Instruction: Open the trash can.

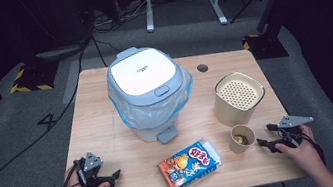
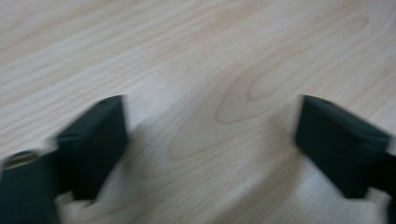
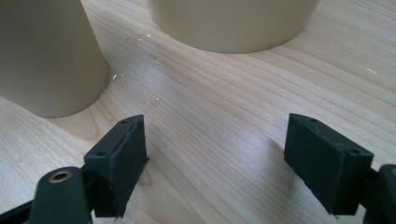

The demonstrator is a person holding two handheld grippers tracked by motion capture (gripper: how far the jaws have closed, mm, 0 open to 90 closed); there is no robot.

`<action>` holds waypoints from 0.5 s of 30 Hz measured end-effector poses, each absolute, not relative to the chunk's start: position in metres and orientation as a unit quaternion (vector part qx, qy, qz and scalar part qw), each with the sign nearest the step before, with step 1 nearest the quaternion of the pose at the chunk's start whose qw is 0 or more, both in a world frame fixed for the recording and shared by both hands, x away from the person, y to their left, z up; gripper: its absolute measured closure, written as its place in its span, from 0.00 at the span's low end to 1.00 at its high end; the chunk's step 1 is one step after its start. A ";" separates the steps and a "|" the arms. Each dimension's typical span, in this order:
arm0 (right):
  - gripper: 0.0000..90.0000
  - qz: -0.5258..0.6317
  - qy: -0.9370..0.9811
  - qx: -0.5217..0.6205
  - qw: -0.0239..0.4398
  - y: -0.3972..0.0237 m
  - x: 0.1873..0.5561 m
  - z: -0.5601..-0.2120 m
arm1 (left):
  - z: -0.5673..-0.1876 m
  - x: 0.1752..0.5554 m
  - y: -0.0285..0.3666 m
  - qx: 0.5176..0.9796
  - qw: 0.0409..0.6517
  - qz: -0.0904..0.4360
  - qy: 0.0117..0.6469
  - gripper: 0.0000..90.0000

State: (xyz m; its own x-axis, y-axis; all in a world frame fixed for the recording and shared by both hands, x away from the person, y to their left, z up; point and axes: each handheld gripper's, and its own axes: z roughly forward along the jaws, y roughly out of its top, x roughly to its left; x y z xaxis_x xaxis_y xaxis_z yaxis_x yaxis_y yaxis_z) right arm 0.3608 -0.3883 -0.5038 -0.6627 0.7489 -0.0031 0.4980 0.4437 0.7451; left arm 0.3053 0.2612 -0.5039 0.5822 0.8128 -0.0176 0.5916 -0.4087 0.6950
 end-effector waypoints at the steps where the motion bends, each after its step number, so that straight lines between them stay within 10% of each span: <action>1: 0.23 0.371 0.833 0.374 0.169 -0.388 0.361 -0.504 | -0.503 0.305 0.263 0.822 0.338 0.165 0.427 0.27; 5: 0.23 0.372 0.833 0.374 0.169 -0.388 0.361 -0.504 | -0.499 0.303 0.266 0.820 0.329 0.168 0.437 0.46; 15: 0.24 0.372 0.833 0.374 0.169 -0.388 0.361 -0.504 | -0.476 0.293 0.262 0.806 0.361 0.157 0.442 0.55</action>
